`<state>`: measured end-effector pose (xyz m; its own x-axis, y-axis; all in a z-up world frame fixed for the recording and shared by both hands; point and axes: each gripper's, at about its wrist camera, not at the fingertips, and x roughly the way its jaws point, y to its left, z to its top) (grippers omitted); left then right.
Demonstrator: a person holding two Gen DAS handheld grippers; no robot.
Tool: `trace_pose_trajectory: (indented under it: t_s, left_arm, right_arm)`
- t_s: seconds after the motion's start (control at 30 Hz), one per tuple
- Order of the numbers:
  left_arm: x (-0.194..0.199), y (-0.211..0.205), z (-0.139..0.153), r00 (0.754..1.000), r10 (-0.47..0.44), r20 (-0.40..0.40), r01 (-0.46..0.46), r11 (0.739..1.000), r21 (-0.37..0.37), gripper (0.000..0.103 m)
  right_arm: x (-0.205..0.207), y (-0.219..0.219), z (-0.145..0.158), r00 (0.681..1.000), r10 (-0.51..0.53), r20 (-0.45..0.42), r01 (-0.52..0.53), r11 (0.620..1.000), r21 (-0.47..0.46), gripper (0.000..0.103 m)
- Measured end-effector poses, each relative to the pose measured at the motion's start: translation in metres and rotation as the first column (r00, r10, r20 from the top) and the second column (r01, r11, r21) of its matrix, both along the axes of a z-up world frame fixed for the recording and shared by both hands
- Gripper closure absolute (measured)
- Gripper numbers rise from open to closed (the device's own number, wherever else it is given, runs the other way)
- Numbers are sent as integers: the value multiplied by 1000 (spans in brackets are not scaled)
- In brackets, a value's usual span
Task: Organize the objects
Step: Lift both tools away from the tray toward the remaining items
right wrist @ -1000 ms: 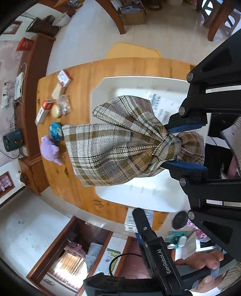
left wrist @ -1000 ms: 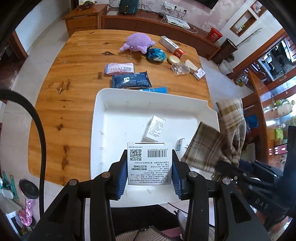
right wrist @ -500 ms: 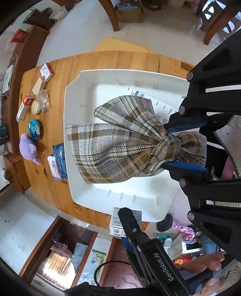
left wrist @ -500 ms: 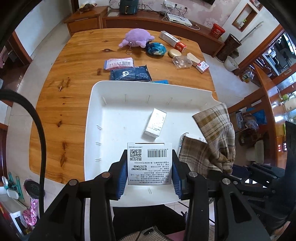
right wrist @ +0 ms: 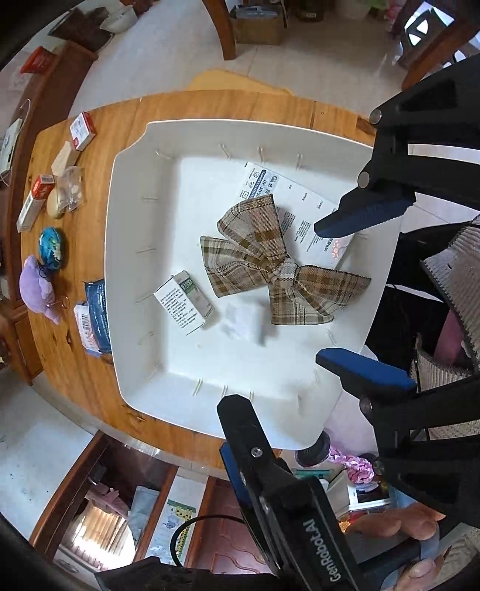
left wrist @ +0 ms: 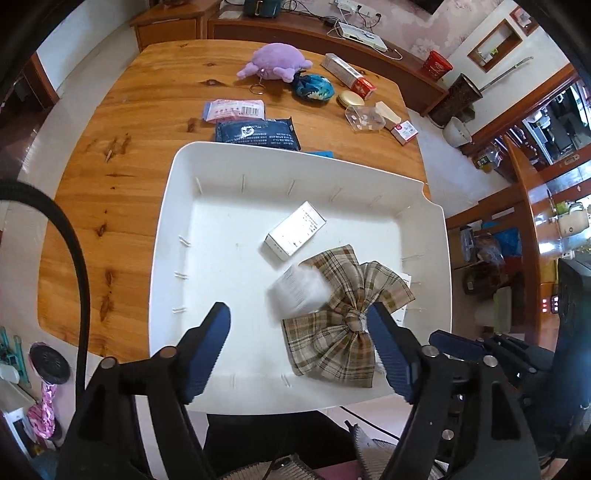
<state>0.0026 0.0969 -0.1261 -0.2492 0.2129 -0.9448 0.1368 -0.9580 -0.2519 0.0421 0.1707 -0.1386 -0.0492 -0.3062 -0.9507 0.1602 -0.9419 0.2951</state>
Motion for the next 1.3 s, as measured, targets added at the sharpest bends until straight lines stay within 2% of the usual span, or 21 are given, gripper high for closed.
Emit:
trace_pose_trajectory:
  t_s: [0.3,0.5,0.97,1.3]
  left_arm:
    - [6,-3,5,1000,3,-12,-3,1000,2,22]
    - [9,-2,20,999,1,-45,-1,1000,-8,22]
    - [8,11,76,984,-27,-175,24,999,-21,22]
    - [-12,23,118,971,-65,-229,55,997,-47,22]
  right_arm:
    - [9,-9,11,998,34,-44,-32,999,39,40]
    - [13,-10,26,994,47,-94,-41,998,56,40]
    - [14,7,79,967,34,-252,-21,998,53,40]
    - [4,19,108,946,35,-321,-15,998,64,40]
